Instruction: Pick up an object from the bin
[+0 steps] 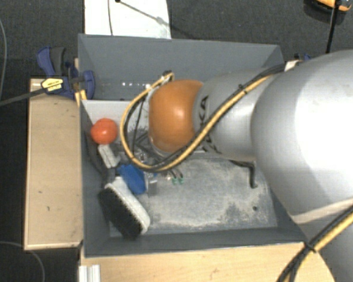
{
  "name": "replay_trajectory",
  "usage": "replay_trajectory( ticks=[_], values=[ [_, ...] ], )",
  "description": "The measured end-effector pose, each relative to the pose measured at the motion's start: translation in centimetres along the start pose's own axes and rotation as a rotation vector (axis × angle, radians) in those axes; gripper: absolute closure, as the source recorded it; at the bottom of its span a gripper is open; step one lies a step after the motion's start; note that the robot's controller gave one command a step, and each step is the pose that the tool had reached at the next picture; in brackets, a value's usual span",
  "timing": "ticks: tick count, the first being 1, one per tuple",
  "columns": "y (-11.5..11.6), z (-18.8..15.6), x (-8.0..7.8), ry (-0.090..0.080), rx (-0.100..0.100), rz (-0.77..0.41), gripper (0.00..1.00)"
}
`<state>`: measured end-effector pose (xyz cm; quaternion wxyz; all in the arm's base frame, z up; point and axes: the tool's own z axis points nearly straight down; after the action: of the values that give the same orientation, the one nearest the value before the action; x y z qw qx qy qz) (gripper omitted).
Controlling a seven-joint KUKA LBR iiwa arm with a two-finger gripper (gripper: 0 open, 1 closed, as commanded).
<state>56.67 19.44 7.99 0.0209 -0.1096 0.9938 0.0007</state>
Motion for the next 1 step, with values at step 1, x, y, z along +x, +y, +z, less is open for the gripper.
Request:
replay_trajectory(
  ticks=[1],
  values=[
    [1.36,-4.62,-0.08,0.01,0.0,0.036,1.0]
  ],
)
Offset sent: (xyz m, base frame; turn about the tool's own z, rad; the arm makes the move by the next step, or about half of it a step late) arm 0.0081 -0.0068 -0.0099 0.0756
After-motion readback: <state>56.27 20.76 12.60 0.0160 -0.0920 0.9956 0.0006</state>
